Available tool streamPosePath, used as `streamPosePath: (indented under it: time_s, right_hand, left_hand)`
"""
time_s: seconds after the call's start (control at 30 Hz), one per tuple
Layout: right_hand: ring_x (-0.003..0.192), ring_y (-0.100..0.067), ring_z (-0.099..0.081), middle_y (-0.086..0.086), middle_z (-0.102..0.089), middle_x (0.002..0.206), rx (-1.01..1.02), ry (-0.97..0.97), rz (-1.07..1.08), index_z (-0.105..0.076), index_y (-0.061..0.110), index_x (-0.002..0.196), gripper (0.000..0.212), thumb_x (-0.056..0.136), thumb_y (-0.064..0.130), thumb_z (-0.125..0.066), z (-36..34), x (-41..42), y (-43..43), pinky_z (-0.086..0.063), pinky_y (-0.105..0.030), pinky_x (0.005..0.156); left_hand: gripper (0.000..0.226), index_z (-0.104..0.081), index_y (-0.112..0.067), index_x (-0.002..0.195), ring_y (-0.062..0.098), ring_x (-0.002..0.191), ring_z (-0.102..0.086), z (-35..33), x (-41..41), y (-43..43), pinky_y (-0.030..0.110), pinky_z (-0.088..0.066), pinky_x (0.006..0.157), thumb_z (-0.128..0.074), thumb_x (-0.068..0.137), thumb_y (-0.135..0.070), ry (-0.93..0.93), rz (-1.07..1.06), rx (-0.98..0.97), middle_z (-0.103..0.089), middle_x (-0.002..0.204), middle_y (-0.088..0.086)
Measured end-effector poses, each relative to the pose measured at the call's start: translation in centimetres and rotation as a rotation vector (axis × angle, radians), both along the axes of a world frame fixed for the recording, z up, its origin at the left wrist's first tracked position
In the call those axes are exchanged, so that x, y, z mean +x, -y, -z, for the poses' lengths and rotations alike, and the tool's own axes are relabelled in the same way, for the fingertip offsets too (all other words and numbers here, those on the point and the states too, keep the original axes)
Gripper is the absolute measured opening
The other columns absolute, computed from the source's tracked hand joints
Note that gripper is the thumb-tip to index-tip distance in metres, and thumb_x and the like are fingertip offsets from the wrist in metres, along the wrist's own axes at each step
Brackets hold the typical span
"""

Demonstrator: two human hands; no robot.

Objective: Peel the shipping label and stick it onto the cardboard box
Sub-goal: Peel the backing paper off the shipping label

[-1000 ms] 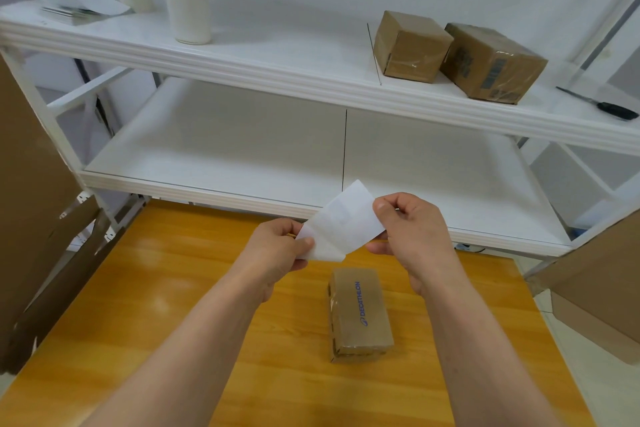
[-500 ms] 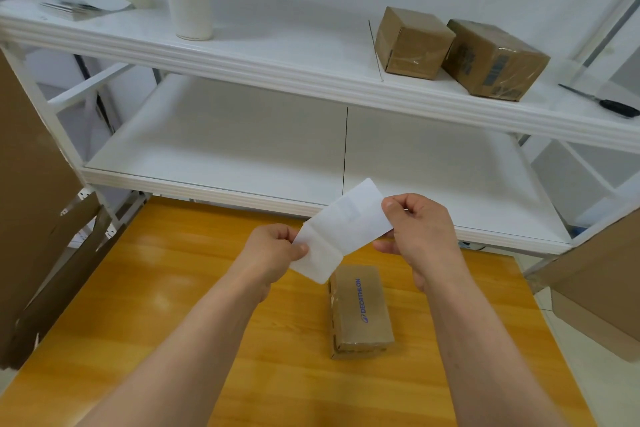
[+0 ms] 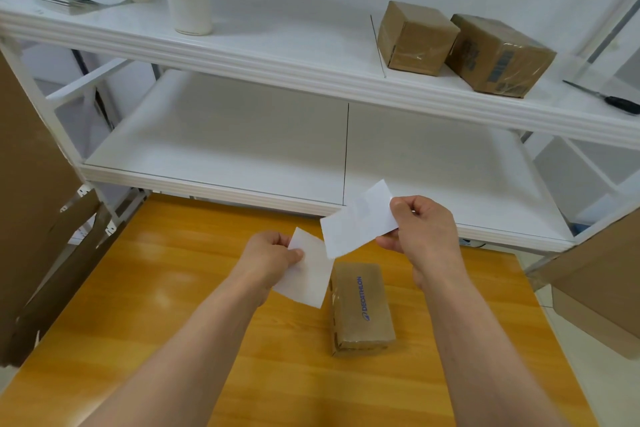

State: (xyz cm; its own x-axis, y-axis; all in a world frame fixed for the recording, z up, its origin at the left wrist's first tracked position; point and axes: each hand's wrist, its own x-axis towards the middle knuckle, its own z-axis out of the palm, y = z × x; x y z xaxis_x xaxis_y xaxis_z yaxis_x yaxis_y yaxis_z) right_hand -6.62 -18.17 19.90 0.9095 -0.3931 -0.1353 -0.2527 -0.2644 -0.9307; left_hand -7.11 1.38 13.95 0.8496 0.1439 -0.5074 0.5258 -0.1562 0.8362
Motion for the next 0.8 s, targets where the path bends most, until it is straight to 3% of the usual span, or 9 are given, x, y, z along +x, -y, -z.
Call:
streamPosePath:
  time_s: [0.2,0.4,0.5,0.63,0.7,0.8]
  right_hand:
    - [0.054,-0.008,-0.071,0.004,-0.071,0.098,-0.03,-0.038,-0.019,-0.068,0.02,0.102,0.018,0.102,0.028,-0.052,0.9,0.4,-0.5,-0.064,-0.045,0.079]
    - [0.053,-0.008,-0.071,0.003,-0.071,0.099,-0.042,-0.068,-0.037,-0.068,0.018,0.102,0.019,0.102,0.027,-0.051,1.9,0.8,-1.3,-0.065,-0.045,0.078]
    - [0.057,-0.01,-0.071,0.001,-0.071,0.102,-0.036,-0.09,-0.044,-0.068,0.018,0.102,0.019,0.102,0.027,-0.051,2.3,1.0,-1.9,-0.065,-0.043,0.078]
    - [0.056,-0.009,-0.07,0.005,-0.07,0.098,-0.049,-0.111,-0.062,-0.069,0.018,0.1,0.02,0.102,0.027,-0.052,3.2,1.1,-2.7,-0.065,-0.042,0.078]
    - [0.057,-0.01,-0.069,0.004,-0.07,0.101,-0.067,-0.124,-0.077,-0.07,0.016,0.103,0.02,0.102,0.027,-0.052,3.8,1.2,-3.1,-0.064,-0.042,0.078]
    - [0.064,-0.012,-0.068,-0.001,-0.069,0.111,-0.085,-0.169,-0.087,-0.068,0.015,0.107,0.02,0.103,0.027,-0.053,4.8,1.4,-3.8,-0.064,-0.042,0.079]
  left_hand:
    - [0.01,-0.066,-0.011,0.097,0.032,0.099,-0.064,2.5,0.5,-0.4,0.049,-0.056,0.089,-0.068,0.091,-0.018,-0.048,-0.029,-0.002,-0.069,0.105,0.011]
    - [0.009,-0.062,-0.011,0.094,0.032,0.094,-0.063,7.0,1.2,-1.0,0.041,-0.05,0.074,-0.066,0.093,-0.019,-0.121,-0.082,0.021,-0.068,0.108,0.015]
    - [0.015,-0.063,-0.007,0.108,0.033,0.094,-0.061,10.0,1.3,-1.3,0.041,-0.05,0.077,-0.061,0.095,-0.015,-0.171,-0.097,0.042,-0.067,0.115,0.017]
    - [0.039,-0.051,-0.006,0.137,0.04,0.111,-0.058,13.6,1.2,-1.3,0.047,-0.051,0.091,-0.052,0.098,-0.008,-0.293,-0.095,0.001,-0.059,0.13,0.02]
    - [0.042,-0.049,-0.005,0.14,0.041,0.115,-0.057,14.9,1.1,-1.5,0.051,-0.049,0.098,-0.05,0.098,-0.007,-0.34,-0.1,-0.014,-0.058,0.133,0.021]
    - [0.04,-0.049,-0.004,0.139,0.04,0.112,-0.057,16.5,0.9,-1.8,0.05,-0.049,0.095,-0.046,0.099,-0.008,-0.389,-0.113,-0.023,-0.058,0.132,0.022]
